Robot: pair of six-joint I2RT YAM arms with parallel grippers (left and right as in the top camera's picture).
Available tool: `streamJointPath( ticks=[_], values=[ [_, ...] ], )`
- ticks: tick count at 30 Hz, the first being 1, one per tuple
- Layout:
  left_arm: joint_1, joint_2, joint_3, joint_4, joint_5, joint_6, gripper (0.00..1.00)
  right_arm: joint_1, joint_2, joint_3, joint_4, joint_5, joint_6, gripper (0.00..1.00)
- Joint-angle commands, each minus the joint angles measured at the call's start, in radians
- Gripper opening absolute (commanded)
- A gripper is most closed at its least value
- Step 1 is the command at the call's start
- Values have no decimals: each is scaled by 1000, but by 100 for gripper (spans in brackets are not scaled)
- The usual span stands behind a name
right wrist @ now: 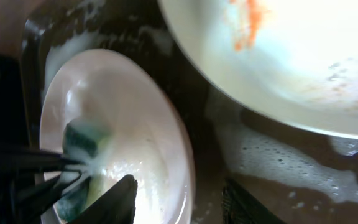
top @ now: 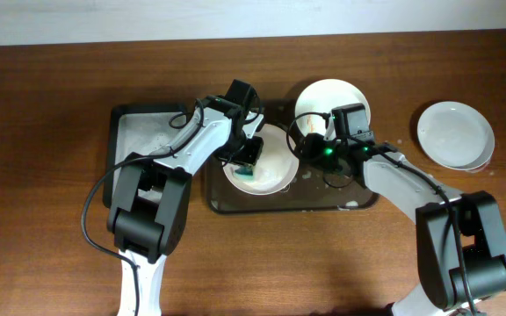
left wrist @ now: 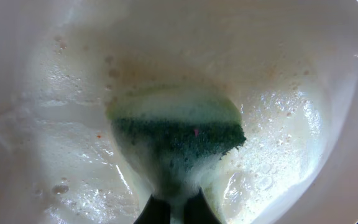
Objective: Clean dirty plates on tray and stack at the side
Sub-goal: 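Wipe the plate rim with the sponge while right gripper holds it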
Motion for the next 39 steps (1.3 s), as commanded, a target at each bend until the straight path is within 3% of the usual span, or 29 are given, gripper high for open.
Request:
streamJointPath(
  ticks=[1, 9, 13, 21, 31, 39],
  values=[
    [-4, 54, -37, -21, 24, 19, 0, 21, 19, 7, 0, -9, -45, 43],
    [-4, 54, -37, -20, 24, 19, 0, 29, 147, 7, 36, -74, 19, 25],
    [-3, 54, -37, -17, 24, 19, 0, 29, 147, 7, 36, -74, 23, 4],
    [40, 54, 55, -34, 23, 19, 0, 29, 147, 7, 23, -71, 34, 4],
    [55, 55, 73, 213, -207, 19, 2, 29, 147, 7, 22, -72, 37, 4],
    [44, 55, 73, 22, -235, 19, 1, 29, 147, 7, 22, -75, 37, 4]
  ],
)
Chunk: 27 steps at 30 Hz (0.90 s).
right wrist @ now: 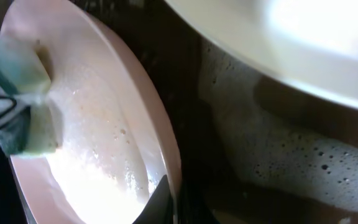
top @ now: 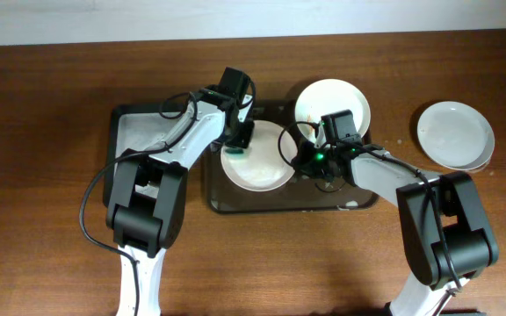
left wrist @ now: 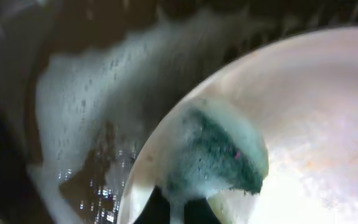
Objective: Clean dirty plates on tray and stack at the side
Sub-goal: 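Wipe the plate rim with the sponge while right gripper holds it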
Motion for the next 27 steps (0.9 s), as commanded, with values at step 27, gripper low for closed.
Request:
streamJointPath(
  ticks=[27],
  values=[
    [-83, 28, 10, 60, -352, -164, 1, 7, 26, 0, -11, -23, -14, 4]
  ],
)
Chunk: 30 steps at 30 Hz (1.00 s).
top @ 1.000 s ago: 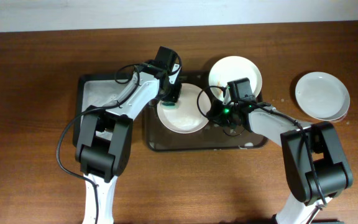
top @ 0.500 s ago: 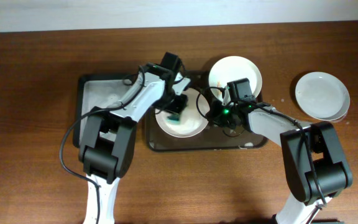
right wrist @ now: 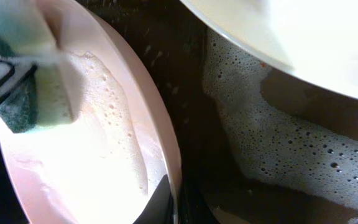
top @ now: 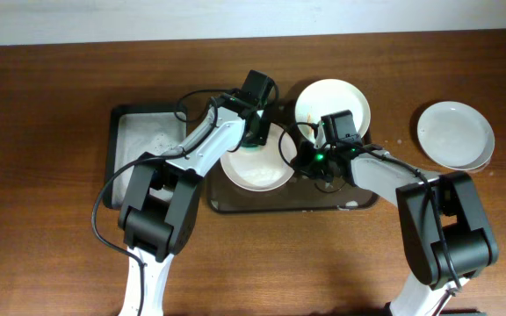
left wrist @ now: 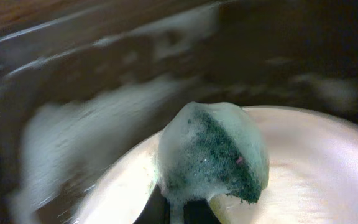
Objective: Clean dirty plates on tray and stack at the side
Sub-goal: 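Wipe the plate rim with the sponge while right gripper holds it, then lift the scrubbed plate with the right gripper, left gripper moves sponge aside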
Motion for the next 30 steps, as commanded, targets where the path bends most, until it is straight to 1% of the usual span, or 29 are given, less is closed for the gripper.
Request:
streamJointPath(
  ticks=[1, 5, 7, 10, 11, 12, 16, 17, 21, 23, 25, 30],
  values=[
    [11, 22, -3, -73, -184, -37, 1, 6, 24, 0, -8, -9, -10, 4],
    [10, 22, -3, -196, -179, -37, 1, 6, 24, 0, -8, -9, -10, 4],
    [7, 22, -3, -258, -130, -27, 1, 6, 24, 0, -8, -9, -10, 4],
    [7, 22, -3, -309, 98, 93, 1, 6, 24, 0, -7, -9, -10, 4],
    [7, 22, -3, -312, 151, 118, 1, 6, 24, 0, -5, -9, -10, 4],
    [7, 22, -3, -312, 255, 154, 1, 6, 24, 0, -4, -9, -10, 4],
    [8, 22, -3, -275, 534, 196, 1, 6, 24, 0, -4, -9, -10, 4],
    [8, 22, -3, -254, 574, 196, 1, 6, 24, 0, -4, -9, -10, 4],
    [20, 22, -3, -189, 587, 189, 0, 6, 24, 0, -5, -9, -11, 4],
    [40, 22, 5, -193, 543, 122, 1, 6, 24, 0, -5, -10, -11, 4],
    [74, 19, 41, -236, 529, 76, 1, 6, 24, 0, -5, -10, -11, 4],
    [155, -19, 185, -389, 528, 80, 1, 2, 22, 2, -4, -34, -11, 4]
  ],
)
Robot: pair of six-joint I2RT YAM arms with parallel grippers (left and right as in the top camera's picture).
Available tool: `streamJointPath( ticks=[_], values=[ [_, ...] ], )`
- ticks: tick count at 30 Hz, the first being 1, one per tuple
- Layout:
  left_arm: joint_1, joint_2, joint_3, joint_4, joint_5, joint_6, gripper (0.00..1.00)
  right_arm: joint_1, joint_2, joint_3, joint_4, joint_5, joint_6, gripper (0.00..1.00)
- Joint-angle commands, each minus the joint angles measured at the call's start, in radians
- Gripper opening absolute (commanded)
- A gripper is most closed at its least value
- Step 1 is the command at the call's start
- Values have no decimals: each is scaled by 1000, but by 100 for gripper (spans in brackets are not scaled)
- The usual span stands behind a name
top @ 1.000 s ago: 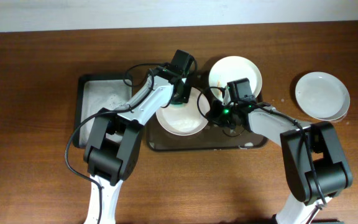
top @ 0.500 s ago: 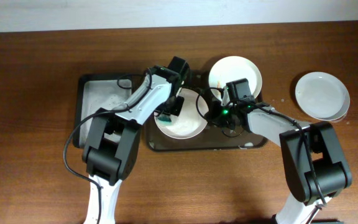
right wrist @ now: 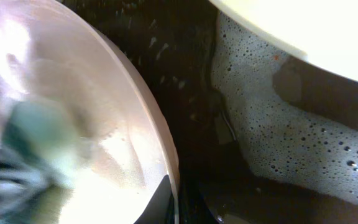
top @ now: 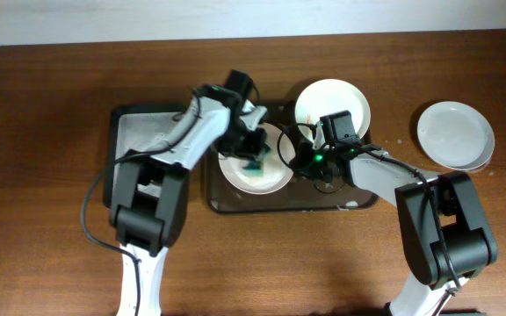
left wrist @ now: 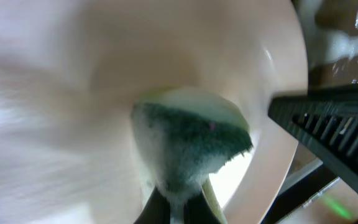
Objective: Clean dirty plates on tray and stack at the side
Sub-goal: 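Lift the scrubbed plate with the right gripper, left gripper moves sponge aside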
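A soapy white plate (top: 255, 169) lies in the dark tray (top: 279, 204). My left gripper (top: 255, 161) is shut on a green sponge (left wrist: 188, 140), pressed on the plate's inside near its right half. My right gripper (top: 295, 158) is shut on the plate's right rim (right wrist: 169, 180). The sponge (right wrist: 39, 134) shows blurred in the right wrist view. A second dirty plate (top: 332, 105) rests tilted at the tray's back right. Clean white plates (top: 453, 133) sit stacked on the table at the right.
Foam and suds (right wrist: 272, 134) cover the tray floor beside the held plate. A second dark tray (top: 139, 145) with foam lies to the left. Brown table (top: 42, 219) surrounds both trays.
My left gripper with the sponge has moved from the plate's back edge down onto its middle right. The right gripper still grips the rim.
The sponge first rubbed the plate's lower middle while my right gripper stood open by the rim. Then the right gripper was shut on the rim and the sponge was at the plate's back left edge, then its back edge, and now it is on the middle.
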Motion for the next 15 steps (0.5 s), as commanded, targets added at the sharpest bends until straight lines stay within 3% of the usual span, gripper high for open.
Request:
streamJointPath(
  ticks=[1, 8, 15],
  values=[
    [72, -37, 127, -68, 10, -16, 0, -5, 17, 3, -4, -32, -8, 4],
    [188, -93, 219, -88, 10, -16, 0, -34, -173, 4, -100, 29, -113, 4],
    [192, -87, 215, -126, -74, -16, 1, -34, -517, 4, -322, 431, -165, 4]
  ],
)
